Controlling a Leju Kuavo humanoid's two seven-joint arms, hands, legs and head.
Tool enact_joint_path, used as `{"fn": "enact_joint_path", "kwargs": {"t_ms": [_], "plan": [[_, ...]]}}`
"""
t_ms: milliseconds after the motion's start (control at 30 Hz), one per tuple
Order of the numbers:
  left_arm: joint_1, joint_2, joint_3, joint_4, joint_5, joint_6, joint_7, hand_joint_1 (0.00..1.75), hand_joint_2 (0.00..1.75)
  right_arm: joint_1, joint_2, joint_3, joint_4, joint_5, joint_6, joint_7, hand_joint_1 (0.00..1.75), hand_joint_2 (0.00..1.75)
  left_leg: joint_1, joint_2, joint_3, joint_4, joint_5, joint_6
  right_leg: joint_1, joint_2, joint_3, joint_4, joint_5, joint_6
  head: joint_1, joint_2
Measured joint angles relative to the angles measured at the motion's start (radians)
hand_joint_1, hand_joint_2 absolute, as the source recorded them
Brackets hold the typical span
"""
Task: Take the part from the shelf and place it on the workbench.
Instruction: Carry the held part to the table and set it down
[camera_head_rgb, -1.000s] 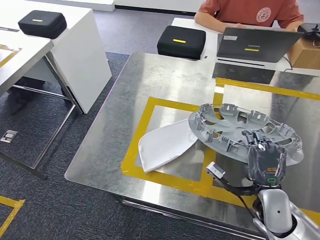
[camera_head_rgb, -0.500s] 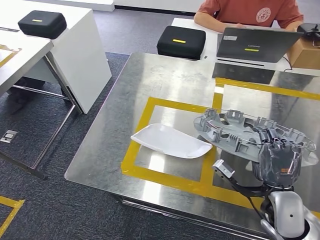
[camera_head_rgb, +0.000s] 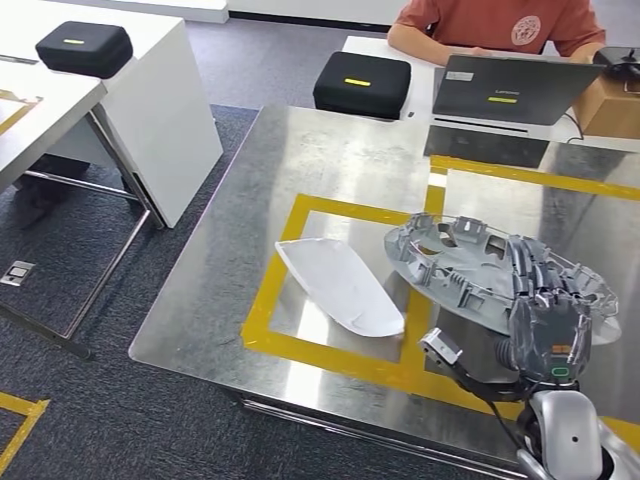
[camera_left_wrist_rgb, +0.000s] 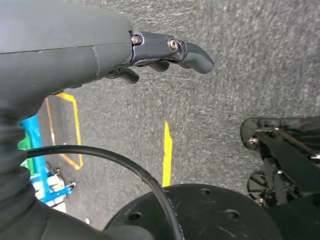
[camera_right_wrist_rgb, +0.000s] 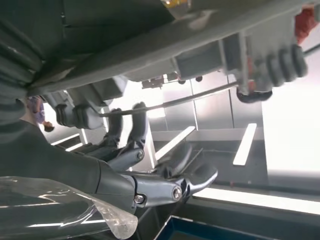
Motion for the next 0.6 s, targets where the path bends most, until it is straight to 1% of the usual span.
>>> {"fn": "enact_joint_path", "kwargs": {"t_ms": [200,600], "plan": [[-0.003,-0.008,0.01,0.0,0.009,-0.029,0.028,0.0,0.0,0.033,0.051,0.005,0.03,0.0,0.025,0.0,0.0,0.0,0.0,0.0,0.0,0.0,0.0,0.0,0.0,0.0,0.0,0.0,0.0,0.0,0.0,0.0],[-0.005,-0.024,0.02,0.0,0.021,-0.037,0.041,0.0,0.0,0.048,0.096,0.006,0.066,0.0,0.04,0.0,0.0,0.0,0.0,0.0,0.001,0.0,0.0,0.001,0.0,0.0,0.0,0.0,0.0,0.001,0.0,0.0]]}}
